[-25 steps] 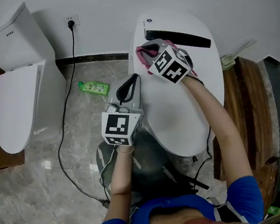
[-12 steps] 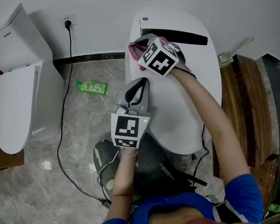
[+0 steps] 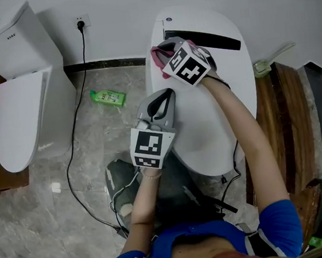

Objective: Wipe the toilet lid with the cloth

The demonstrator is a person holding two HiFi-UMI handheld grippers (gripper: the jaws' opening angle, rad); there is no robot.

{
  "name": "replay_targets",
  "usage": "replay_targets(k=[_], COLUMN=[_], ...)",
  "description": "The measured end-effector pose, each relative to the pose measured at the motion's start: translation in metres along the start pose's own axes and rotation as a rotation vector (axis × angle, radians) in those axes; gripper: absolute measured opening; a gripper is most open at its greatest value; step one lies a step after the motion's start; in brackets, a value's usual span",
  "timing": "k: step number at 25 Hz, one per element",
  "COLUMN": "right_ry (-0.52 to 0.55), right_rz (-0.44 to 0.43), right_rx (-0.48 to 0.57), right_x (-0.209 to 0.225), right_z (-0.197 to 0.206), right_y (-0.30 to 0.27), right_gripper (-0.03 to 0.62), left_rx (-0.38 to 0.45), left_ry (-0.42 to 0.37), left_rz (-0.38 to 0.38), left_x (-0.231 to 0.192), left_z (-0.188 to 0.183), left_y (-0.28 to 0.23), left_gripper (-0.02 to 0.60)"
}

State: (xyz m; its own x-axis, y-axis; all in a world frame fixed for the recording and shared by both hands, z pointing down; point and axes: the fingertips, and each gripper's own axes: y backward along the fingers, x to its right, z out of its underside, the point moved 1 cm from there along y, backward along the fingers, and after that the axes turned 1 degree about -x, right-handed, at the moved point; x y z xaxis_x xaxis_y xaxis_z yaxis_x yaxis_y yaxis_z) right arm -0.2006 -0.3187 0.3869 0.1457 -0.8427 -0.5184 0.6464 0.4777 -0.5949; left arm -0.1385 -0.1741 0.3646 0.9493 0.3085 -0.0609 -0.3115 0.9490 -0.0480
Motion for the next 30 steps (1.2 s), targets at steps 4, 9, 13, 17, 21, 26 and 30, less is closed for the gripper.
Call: replay_targets(k=[4,9,13,17,21,26,30], right_ry=[0.007,-0.005,-0.005,-0.018,-0.040,-0.069,-0.073], right_rz=[0.014,0.014,0.026,0.042,0.041,0.020,0.026], right_rx=[0.011,0.009,0.002,-0.009,-0.045,-0.075,-0.073], right_x=[0.000,0.002,0.005,0.008,0.010,0.015,0.020], right_z=[0.000,0.009,0.015,0.020,0.027,0.040,0.048], right_y=[0.001,0.007,0.011,0.016,0.022,0.029,0.033], right_gripper=[0.011,0.011,0.011,0.011,0.011,0.011,0.011], left_rx=[-0.030,-0.027,-0.020,-0.013,-0.029,-0.030,-0.039], left_ry=[-0.005,-0.003,-0.043,-0.140,-0.173,-0.170,-0.232], left_rz=[-0.005,-0.008,-0.004,-0.004,-0.005,0.009,0.007], left_x=[-0.001,0.002,0.008,0.018,0.020,0.022,0.031], left_z=[0.005,0.005,0.002,-0.002,0.001,0.001,-0.001], left_y=[-0.003,-0.004,-0.005,0.000,0.001,0.001,-0.001], left_gripper=[0.003,0.003,0.005,0.005,0.005,0.005,0.005])
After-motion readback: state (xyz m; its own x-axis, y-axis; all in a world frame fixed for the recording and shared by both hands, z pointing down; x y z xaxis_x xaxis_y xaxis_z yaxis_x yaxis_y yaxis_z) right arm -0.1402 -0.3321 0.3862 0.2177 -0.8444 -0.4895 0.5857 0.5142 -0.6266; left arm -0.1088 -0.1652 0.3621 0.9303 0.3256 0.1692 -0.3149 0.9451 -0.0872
